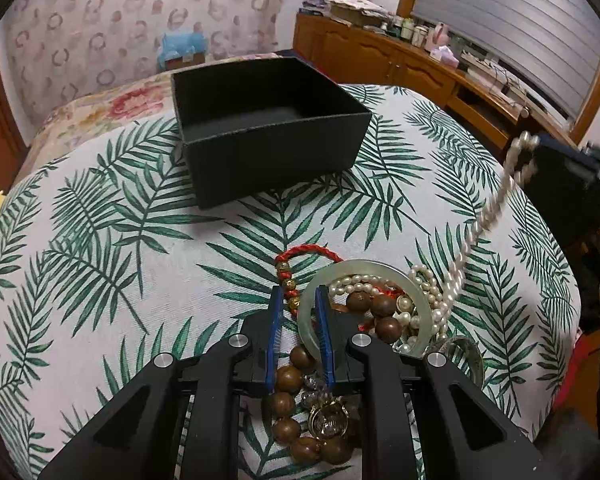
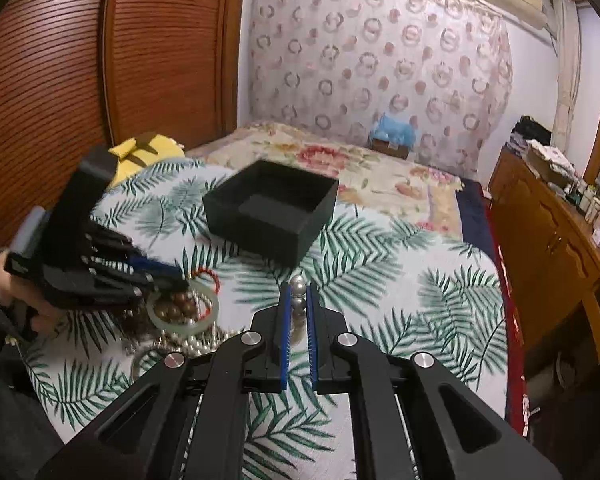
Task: Organize jewelry
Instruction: 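Carry the bangle with the left tool while the right tool carries pearls over the box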
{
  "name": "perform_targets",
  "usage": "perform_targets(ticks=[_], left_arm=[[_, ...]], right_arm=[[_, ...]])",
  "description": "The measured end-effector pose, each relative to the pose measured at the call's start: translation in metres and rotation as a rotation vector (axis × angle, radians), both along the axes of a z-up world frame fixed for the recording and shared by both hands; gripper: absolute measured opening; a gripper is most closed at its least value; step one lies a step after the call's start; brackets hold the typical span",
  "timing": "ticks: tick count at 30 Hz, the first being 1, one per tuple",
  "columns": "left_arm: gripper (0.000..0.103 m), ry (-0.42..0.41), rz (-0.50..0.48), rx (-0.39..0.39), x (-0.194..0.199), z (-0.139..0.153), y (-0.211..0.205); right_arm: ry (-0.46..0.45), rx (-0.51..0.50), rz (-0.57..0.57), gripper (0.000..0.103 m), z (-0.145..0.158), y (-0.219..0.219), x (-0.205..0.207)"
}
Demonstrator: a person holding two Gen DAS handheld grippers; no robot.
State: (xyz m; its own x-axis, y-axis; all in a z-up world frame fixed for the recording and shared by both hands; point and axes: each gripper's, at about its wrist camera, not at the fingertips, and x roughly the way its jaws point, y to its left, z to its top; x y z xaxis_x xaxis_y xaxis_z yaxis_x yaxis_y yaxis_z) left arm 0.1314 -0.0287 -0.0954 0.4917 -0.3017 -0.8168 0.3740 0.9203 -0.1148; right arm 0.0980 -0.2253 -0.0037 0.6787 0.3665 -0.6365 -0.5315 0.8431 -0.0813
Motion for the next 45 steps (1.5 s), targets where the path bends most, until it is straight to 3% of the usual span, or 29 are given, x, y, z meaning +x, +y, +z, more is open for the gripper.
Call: perform_targets(ticks=[2, 20, 45], left_arm=[[0.008, -0.017, -0.016, 0.013, -0.003, 0.002, -0.003], [0.007, -0.247, 0.084, -0.054, -0.019, 0.067, 0.019], [0.007, -0.308, 0.157, -0.092, 0.045, 0.104, 0.044]], right_arm=[[-0.012, 0.011, 0.003, 0.008, 0.006, 0.000, 0.001], [-0.155, 0.072, 0.025, 0.008, 0.066, 0.012, 0.004], [-0.276, 0.128, 0.066, 0.008, 0.155, 0.024, 0.077]])
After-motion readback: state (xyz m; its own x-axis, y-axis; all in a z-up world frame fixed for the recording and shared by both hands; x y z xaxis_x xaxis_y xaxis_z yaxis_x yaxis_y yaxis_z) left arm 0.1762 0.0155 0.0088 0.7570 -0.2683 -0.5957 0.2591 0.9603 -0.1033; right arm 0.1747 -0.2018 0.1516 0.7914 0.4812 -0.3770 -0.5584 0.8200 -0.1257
